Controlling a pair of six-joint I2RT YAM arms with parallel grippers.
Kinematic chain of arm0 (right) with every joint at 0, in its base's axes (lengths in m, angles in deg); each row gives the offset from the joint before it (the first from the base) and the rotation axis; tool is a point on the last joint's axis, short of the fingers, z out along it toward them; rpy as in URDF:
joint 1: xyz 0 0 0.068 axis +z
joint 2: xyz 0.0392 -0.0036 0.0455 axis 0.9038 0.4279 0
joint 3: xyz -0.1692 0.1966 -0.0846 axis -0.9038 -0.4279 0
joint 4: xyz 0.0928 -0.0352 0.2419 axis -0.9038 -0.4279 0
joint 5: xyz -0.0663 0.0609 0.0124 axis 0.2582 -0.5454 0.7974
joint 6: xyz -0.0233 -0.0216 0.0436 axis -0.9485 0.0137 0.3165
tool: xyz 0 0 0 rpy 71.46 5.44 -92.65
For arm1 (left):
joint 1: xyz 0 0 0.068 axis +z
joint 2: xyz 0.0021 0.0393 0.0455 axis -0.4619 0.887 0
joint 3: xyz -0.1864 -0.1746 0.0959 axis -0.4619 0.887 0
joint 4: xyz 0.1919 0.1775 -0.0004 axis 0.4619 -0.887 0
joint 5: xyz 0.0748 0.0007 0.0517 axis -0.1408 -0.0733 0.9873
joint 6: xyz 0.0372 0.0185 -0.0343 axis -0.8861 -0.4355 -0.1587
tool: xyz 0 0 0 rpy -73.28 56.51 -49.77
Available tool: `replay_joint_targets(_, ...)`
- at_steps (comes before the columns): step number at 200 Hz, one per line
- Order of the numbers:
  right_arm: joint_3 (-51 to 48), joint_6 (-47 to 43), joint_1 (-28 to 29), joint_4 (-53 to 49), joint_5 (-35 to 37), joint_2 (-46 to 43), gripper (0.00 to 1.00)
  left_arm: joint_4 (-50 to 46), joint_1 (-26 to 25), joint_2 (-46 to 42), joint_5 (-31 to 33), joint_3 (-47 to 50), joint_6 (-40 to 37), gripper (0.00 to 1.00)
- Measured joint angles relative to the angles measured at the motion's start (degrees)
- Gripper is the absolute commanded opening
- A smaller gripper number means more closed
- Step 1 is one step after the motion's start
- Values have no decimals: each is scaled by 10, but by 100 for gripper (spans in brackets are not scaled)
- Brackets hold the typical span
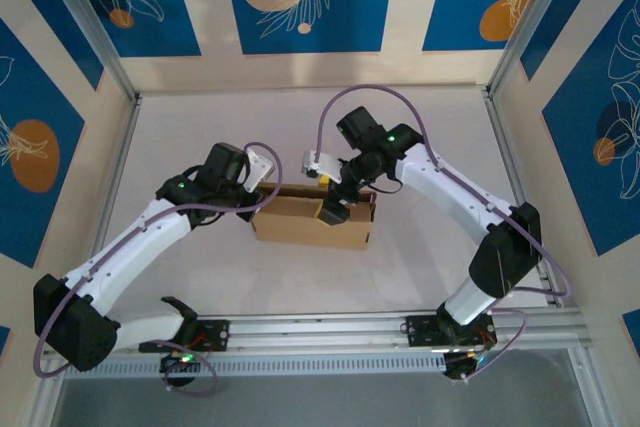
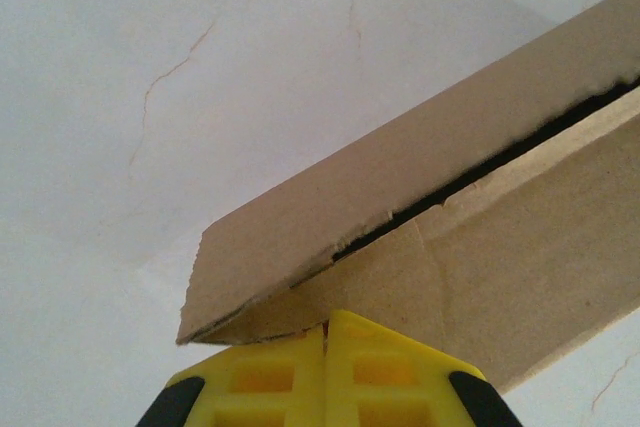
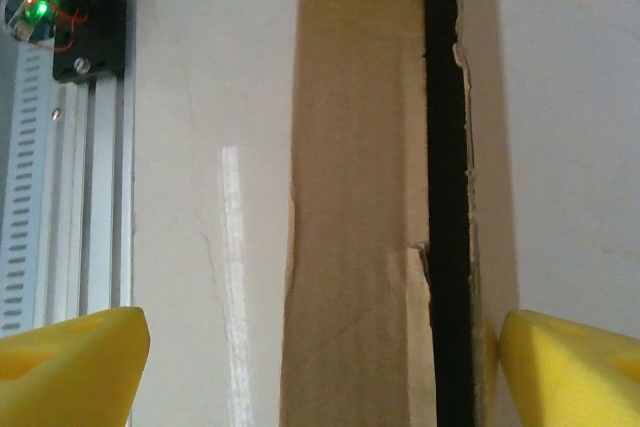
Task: Fold the paper box
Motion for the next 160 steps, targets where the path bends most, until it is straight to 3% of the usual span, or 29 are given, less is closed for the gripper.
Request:
replay_joint_targets(104,-27,-27,50,0,118,9,92,1,-1,0,-7,0,0,0)
replay_joint_targets(160,-32,-35,57,-3,137,14,89,1,-1,0,-7,0,0,0)
